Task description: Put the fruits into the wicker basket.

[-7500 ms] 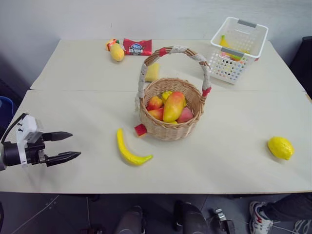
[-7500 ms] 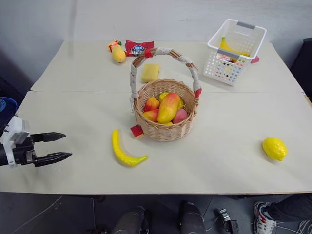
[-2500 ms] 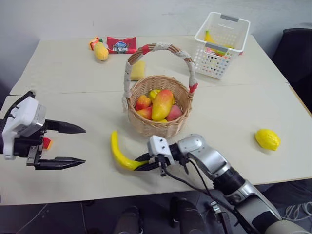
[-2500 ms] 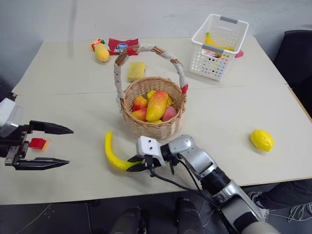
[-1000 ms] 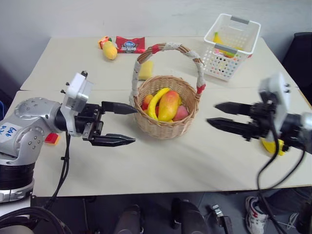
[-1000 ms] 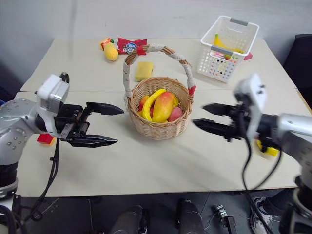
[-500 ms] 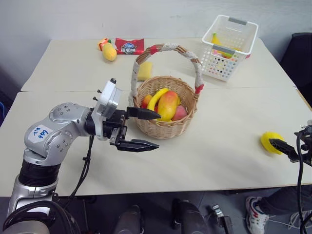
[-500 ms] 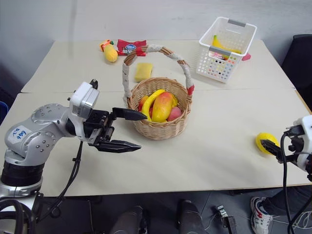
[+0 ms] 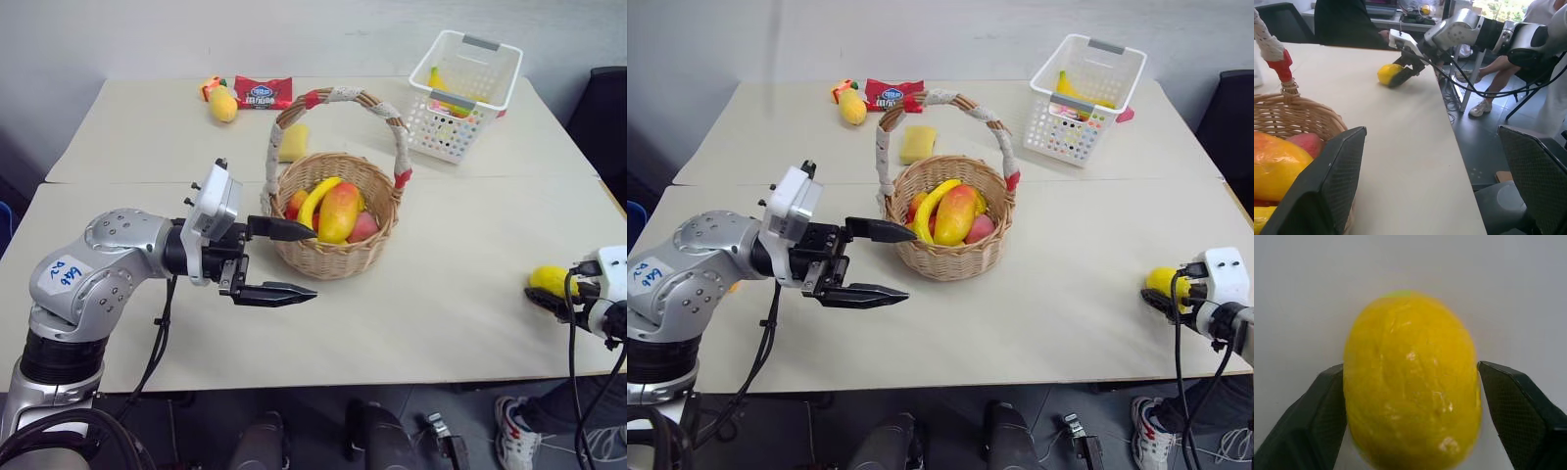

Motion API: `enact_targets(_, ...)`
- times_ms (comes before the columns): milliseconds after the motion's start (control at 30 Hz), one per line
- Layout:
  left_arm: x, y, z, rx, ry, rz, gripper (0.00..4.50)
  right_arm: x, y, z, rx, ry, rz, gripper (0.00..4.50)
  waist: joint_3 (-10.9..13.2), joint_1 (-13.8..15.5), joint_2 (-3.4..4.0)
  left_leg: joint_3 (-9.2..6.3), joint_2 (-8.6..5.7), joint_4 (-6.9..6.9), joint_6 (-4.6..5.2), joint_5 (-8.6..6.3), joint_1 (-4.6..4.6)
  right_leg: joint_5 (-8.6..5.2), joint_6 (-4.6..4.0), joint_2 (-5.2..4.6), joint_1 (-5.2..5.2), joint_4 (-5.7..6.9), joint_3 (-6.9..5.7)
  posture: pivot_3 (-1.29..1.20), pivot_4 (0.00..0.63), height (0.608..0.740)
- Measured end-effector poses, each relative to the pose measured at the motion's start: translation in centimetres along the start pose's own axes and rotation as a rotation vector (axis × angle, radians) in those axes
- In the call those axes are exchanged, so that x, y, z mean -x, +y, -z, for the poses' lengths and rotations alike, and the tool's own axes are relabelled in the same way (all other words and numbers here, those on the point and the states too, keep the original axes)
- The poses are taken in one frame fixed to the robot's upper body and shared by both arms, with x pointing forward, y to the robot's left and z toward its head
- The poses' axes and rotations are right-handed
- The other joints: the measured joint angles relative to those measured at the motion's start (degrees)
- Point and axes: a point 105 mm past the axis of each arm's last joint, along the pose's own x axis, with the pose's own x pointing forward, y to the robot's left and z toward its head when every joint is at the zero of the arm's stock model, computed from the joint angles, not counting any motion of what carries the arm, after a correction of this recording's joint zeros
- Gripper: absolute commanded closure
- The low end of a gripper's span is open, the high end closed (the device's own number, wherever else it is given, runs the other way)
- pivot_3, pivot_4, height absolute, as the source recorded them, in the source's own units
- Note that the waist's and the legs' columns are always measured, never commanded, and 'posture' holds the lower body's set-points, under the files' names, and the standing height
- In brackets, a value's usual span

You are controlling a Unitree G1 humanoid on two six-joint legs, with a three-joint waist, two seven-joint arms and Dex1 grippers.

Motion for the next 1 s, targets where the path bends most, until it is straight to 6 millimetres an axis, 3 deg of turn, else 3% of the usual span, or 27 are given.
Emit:
enact_targets(67, 0.0, 0.1, 0.0, 0.000, 0.001, -0.005, 0.00, 0.1, 0.5, -0.3, -0.001, -0.018, -0.034, 1.92, 0.0, 0.0, 0.00, -0.01, 0.04, 0.00, 0.00, 0.00, -0.01, 0.00, 0.00, 0.01, 0.00, 0.00, -0.01, 0.00, 0.150, 0.740)
enact_targets(167, 0.2, 0.2, -0.1, -0.004, 0.001, -0.022, 0.00, 1.1, 2.7, -1.7, 0.008, -0.087, -0.174, 2.02, 0.0, 0.1, 0.04, -0.05, 0.07, 0.00, -0.01, 0.00, -0.02, 0.00, 0.00, 0.01, 0.00, 0.00, -0.03, 0.00, 0.150, 0.740)
enact_targets(333, 1.8, 0.9, -0.2, -0.001, 0.001, -0.098, 0.00, 6.6, 11.4, -6.2, 0.027, -0.265, -0.663, 2.02, 0.0, 0.0, 0.05, -0.14, 0.21, 0.02, -0.02, 0.00, 0.03, 0.00, 0.00, 0.03, 0.11, -0.03, -0.08, 0.00, 0.150, 0.740)
enact_targets(467, 4.0, 2.3, 0.2, 0.005, 0.015, -0.206, 0.00, 8.4, 18.4, -10.4, 0.165, -0.384, -0.891, 2.02, 0.0, -0.9, 0.01, -0.11, 0.23, 0.04, -0.05, -0.02, 0.20, 0.02, -0.04, 0.03, 0.20, -0.01, -0.04, 0.00, 0.150, 0.740)
enact_targets(600, 4.9, 3.3, -0.1, -0.016, 0.014, -0.255, 0.00, 6.6, 23.7, -14.0, 0.190, -0.483, -0.935, 2.02, 0.0, -1.1, -0.01, -0.17, 0.16, 0.05, -0.07, 0.00, -0.11, 0.02, -0.07, -0.03, -0.05, 0.02, -0.10, 0.00, 0.150, 0.740)
enact_targets(800, 5.0, 3.8, -0.3, -0.045, 0.019, -0.263, 0.00, 3.0, 29.4, -17.3, 0.218, -0.506, -0.899, 2.02, 0.0, -1.4, -0.02, -0.12, -0.06, 0.04, -0.06, -0.01, -0.32, 0.02, -0.07, 0.00, -0.21, -0.07, -0.18, 0.00, 0.150, 0.740)
enact_targets(833, 4.9, 3.8, -0.4, -0.053, 0.017, -0.260, 0.00, 2.3, 30.0, -17.4, 0.225, -0.499, -0.881, 1.29, 0.0, -1.4, -0.02, -0.15, -0.06, 0.04, -0.06, -0.01, -0.35, 0.02, -0.07, -0.01, -0.21, -0.07, -0.20, 0.00, 0.150, 0.740)
enact_targets(967, 4.6, 3.9, -0.6, -0.065, 0.012, -0.257, 0.00, 0.2, 31.3, -16.3, 0.247, -0.435, -0.850, 0.06, 0.0, -1.4, -0.02, -0.16, -0.01, 0.04, -0.06, -0.01, -0.35, 0.02, -0.07, -0.01, -0.21, -0.06, -0.21, 0.00, 0.150, 0.740)
enact_targets(1000, 4.5, 3.9, -0.5, -0.064, 0.010, -0.255, 0.00, 0.3, 31.3, -16.3, 0.253, -0.438, -0.850, 0.06, 0.0, -1.4, -0.02, -0.17, -0.01, 0.05, -0.06, -0.01, -0.35, 0.02, -0.06, -0.01, -0.21, -0.06, -0.21, 0.00, 0.150, 0.740)
